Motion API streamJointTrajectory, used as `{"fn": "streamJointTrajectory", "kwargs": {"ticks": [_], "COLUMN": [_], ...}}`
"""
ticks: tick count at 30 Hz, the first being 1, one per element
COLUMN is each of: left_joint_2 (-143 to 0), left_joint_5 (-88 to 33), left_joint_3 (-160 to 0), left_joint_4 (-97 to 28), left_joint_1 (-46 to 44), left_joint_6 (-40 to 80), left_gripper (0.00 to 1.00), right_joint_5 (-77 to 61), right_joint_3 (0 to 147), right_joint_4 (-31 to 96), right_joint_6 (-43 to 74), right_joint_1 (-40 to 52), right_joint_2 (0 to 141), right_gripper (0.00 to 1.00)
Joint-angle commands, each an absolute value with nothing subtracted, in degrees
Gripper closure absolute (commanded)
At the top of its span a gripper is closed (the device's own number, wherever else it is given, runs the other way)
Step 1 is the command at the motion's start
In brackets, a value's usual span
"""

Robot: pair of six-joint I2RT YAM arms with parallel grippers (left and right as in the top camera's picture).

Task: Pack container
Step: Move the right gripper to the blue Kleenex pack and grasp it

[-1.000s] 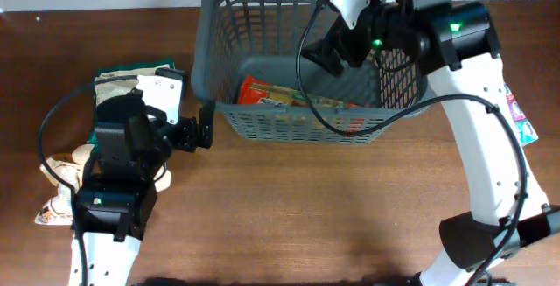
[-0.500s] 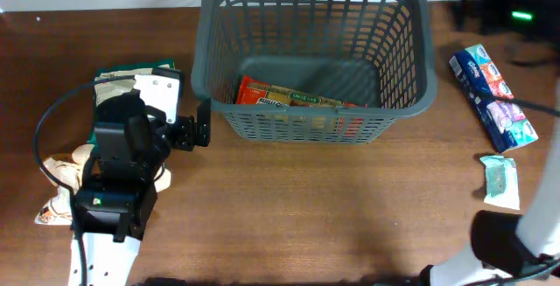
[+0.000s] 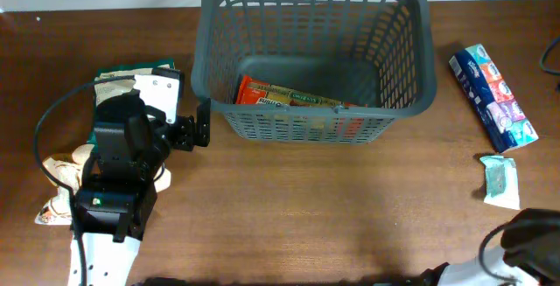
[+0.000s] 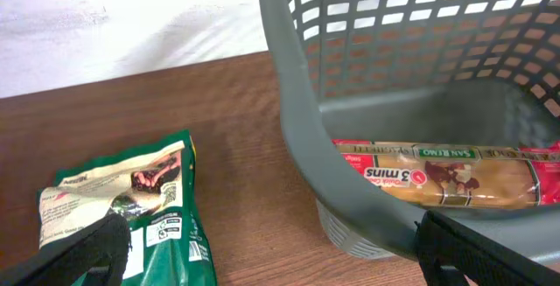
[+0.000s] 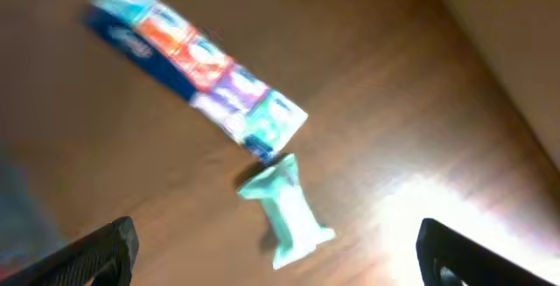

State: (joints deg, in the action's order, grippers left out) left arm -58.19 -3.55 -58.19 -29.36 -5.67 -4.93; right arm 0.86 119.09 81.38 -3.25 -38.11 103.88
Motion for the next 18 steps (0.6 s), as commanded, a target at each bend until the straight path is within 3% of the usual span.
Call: {"fn": "streamJointTrajectory", "kwargs": {"ticks": [1, 8, 18], "left_joint_2": [-59.0, -59.0, -60.6], "left_joint_5": [-1.9, -1.9, -1.9], "left_joint_3": [-58.3, -58.3, -58.3], "left_joint_4": [-30.5, -31.4, -33.2], "left_joint_1": [-5.9, -5.9, -5.9], "left_joint_6": [-5.9, -5.9, -5.9], "left_gripper": [0.01, 0.01, 0.01], "right_joint_5": [0.4, -4.4, -12.1], "right_joint_3": [110.9, 103.7, 103.7], "right_joint_4": [73.3, 54.3, 48.0], "right_joint_6": [-15.7, -24.7, -38.7], "right_joint_1": [-38.0, -36.8, -32.9], "right_joint_2": [106.1, 111.2, 124.4], "right_gripper": [0.01, 0.01, 0.01]}}
